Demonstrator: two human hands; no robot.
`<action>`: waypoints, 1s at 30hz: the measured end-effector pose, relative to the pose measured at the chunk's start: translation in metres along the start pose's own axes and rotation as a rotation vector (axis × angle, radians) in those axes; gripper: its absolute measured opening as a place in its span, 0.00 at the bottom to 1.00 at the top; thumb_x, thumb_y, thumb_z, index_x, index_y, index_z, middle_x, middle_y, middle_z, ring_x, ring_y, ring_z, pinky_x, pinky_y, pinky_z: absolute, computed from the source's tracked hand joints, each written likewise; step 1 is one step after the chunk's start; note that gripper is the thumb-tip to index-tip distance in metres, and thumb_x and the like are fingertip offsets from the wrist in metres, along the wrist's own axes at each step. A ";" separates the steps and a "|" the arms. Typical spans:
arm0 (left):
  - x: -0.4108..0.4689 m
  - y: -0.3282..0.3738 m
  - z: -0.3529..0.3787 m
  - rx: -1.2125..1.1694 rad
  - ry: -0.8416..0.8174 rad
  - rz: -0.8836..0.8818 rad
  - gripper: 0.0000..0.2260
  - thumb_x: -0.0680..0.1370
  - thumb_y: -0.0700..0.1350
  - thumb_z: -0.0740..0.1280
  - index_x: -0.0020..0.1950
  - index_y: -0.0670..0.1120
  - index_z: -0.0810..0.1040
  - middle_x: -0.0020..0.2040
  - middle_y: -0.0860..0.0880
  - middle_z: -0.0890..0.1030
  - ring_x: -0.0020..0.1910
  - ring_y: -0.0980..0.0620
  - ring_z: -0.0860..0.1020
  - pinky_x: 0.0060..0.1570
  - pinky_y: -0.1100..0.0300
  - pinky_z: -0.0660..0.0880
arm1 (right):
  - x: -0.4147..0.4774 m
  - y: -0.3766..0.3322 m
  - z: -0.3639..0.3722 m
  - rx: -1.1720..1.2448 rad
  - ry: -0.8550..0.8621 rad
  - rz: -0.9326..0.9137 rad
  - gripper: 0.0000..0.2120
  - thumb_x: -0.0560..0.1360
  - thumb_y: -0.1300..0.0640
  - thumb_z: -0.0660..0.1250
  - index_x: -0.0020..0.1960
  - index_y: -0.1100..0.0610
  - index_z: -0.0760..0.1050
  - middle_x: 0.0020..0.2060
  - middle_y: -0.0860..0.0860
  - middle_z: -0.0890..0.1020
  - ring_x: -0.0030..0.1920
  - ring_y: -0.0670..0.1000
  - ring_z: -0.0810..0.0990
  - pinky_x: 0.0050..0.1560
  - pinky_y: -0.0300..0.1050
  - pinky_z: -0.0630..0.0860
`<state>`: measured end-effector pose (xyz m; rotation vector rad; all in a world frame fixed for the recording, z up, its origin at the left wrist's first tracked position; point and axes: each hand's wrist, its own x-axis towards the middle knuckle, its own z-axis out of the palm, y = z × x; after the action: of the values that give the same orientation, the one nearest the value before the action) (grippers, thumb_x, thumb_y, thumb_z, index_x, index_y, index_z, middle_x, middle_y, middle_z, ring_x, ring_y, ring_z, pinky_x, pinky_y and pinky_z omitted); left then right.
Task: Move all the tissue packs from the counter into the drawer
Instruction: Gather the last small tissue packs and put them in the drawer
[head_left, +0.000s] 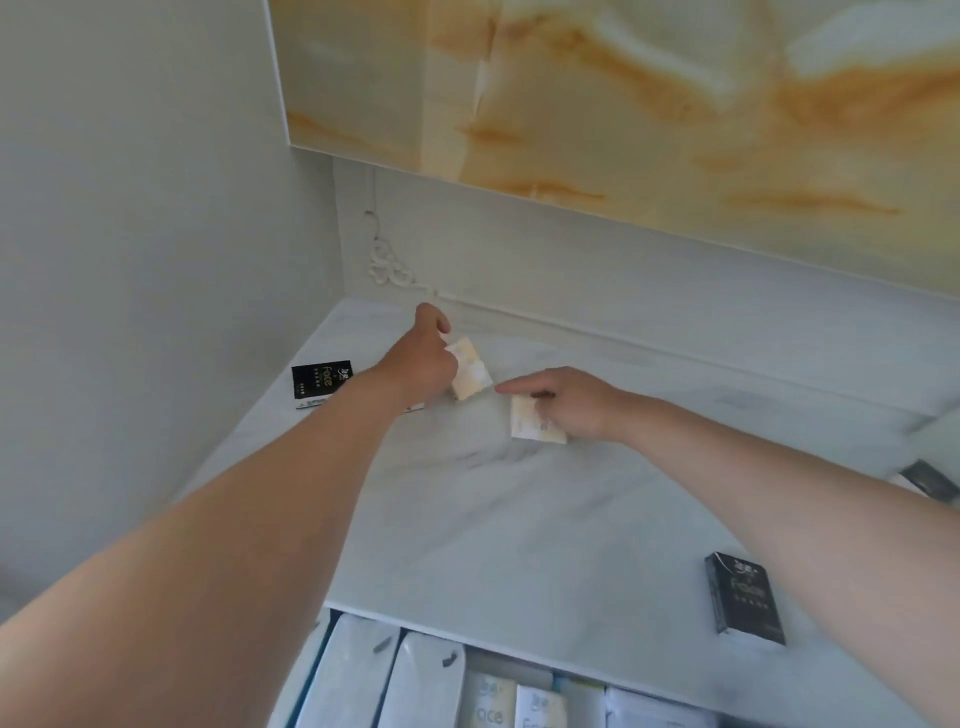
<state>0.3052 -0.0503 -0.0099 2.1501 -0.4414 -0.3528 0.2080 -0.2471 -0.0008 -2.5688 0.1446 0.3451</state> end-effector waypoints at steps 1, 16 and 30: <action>-0.005 0.003 0.001 0.050 -0.076 -0.011 0.14 0.75 0.36 0.60 0.58 0.50 0.64 0.50 0.46 0.75 0.44 0.46 0.74 0.41 0.53 0.71 | -0.008 0.001 0.001 -0.034 -0.016 0.010 0.34 0.75 0.70 0.54 0.70 0.39 0.73 0.58 0.46 0.77 0.56 0.49 0.76 0.53 0.37 0.72; -0.066 0.015 0.015 0.691 -0.325 0.205 0.36 0.65 0.54 0.78 0.71 0.53 0.69 0.63 0.52 0.71 0.64 0.50 0.70 0.62 0.53 0.72 | -0.099 -0.015 0.048 -0.122 0.195 0.206 0.29 0.75 0.51 0.66 0.75 0.43 0.66 0.66 0.51 0.69 0.70 0.56 0.65 0.69 0.50 0.66; -0.254 0.016 0.044 0.590 -0.349 0.284 0.31 0.68 0.49 0.77 0.69 0.51 0.70 0.62 0.52 0.72 0.62 0.53 0.70 0.61 0.57 0.72 | -0.259 -0.034 0.110 -0.095 0.093 0.074 0.33 0.74 0.49 0.68 0.76 0.53 0.62 0.64 0.52 0.68 0.66 0.54 0.67 0.66 0.48 0.67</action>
<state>0.0572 0.0196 0.0008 2.5440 -1.1554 -0.4814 -0.0593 -0.1516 -0.0035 -2.6795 0.2630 0.2657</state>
